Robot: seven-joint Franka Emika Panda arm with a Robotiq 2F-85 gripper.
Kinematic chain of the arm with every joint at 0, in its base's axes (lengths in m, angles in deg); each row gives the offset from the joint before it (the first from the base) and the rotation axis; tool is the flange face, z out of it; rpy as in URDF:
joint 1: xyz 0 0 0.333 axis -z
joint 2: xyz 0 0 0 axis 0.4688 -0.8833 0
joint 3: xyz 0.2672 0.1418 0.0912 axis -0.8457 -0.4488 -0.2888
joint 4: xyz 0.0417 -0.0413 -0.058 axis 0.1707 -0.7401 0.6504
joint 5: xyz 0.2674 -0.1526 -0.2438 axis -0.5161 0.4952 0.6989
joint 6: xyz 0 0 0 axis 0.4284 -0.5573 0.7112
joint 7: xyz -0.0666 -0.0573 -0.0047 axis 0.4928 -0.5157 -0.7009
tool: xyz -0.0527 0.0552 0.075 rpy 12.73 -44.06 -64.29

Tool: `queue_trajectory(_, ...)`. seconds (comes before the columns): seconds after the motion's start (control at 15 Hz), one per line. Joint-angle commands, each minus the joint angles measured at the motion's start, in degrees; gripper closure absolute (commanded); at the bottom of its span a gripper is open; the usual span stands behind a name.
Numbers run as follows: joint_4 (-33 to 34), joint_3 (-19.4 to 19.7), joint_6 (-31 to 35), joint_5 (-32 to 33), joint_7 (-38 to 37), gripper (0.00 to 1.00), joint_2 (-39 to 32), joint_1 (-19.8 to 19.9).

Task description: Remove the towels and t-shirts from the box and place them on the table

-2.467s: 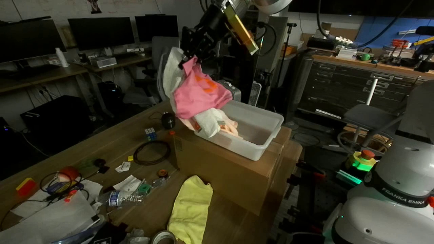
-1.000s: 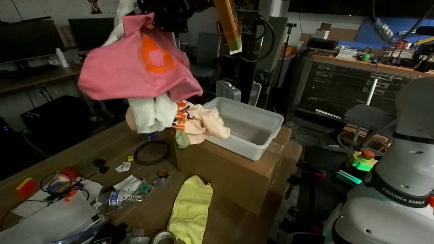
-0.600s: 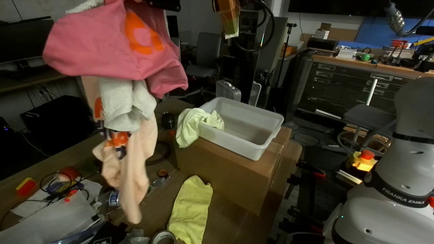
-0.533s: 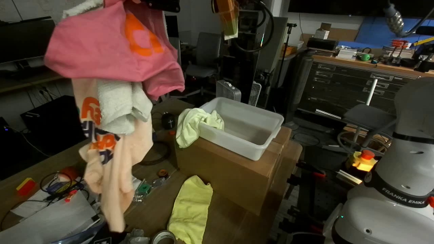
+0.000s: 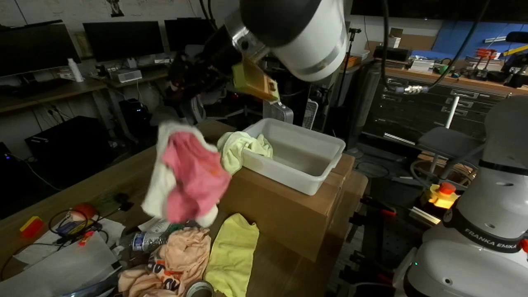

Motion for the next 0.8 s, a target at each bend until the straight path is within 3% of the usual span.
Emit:
queue_trajectory(0.0,-4.9,6.0,0.2,15.5,-8.4,0.22,-2.1,2.4)
queue_trajectory(0.2,-5.2,17.8,-3.5,30.1,-16.4,0.01,-3.6,-0.3)
queue_trajectory(0.47,1.7,32.8,-16.7,50.8,-31.6,0.0,-5.2,-7.0)
queue_trajectory(0.6,4.6,32.8,-26.6,60.6,-40.8,0.0,-3.3,-7.8)
queue_trajectory(0.73,6.5,30.5,-36.0,60.6,-40.9,0.0,-2.1,-8.6)
